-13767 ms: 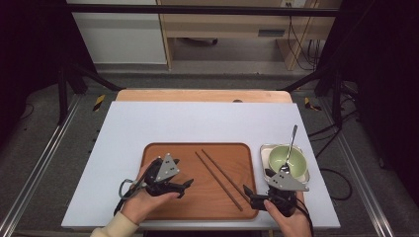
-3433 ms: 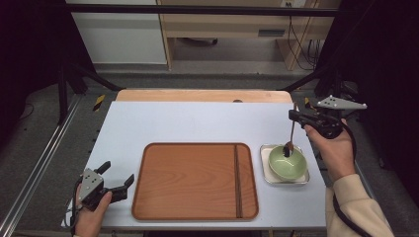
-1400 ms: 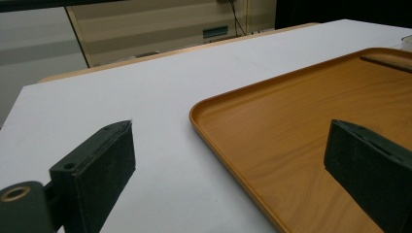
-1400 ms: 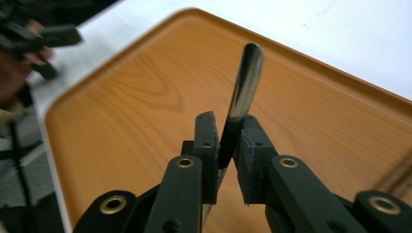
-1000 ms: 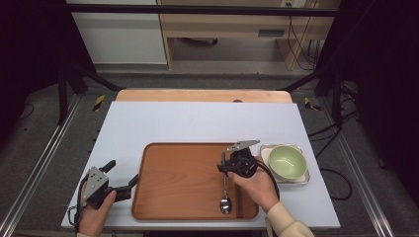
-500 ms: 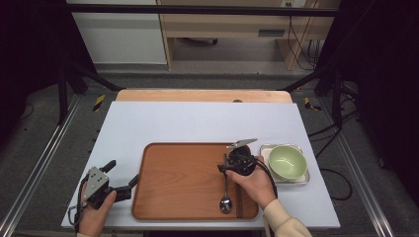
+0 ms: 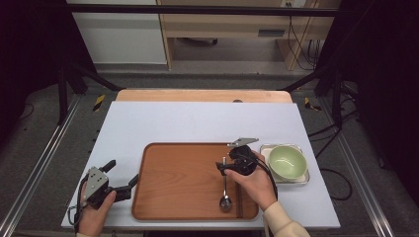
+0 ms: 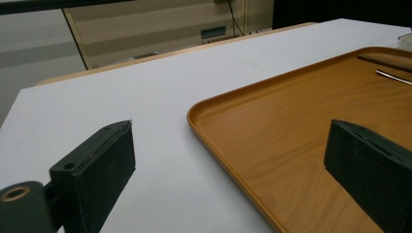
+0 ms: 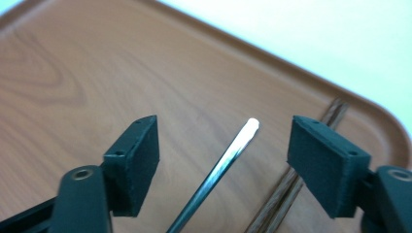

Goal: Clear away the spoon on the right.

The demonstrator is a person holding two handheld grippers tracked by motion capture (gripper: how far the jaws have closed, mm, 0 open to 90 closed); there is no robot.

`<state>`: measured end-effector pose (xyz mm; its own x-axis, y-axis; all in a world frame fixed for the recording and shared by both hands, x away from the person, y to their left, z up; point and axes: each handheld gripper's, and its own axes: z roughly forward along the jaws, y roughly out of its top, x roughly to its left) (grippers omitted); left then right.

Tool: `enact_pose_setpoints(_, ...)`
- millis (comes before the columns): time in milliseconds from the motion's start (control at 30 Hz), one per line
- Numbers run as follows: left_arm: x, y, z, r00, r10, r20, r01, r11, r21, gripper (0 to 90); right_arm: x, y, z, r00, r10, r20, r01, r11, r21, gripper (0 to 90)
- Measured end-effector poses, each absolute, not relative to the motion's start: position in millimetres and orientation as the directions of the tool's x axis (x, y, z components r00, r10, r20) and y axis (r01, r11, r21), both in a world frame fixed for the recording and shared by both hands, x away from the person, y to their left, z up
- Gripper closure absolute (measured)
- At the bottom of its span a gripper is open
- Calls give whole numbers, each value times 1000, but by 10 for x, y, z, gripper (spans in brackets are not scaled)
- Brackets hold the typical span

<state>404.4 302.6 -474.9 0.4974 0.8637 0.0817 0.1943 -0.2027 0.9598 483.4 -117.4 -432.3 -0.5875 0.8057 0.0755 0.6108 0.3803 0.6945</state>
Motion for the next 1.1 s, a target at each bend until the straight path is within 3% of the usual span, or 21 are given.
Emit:
enact_pose_setpoints(500, 4029, 2991, -4738, 500, 860, 101, 180, -217, 959, 37, 4718, -1357, -4124, -572, 820, 21, 516, 340, 786, 111)
enact_pose_setpoints(1100, 4031, 2980, -4740, 501, 859, 102, 180, -219, 959, 37, 4620, -2084, -3831, -438, 899, -9, 524, 263, 810, 119)
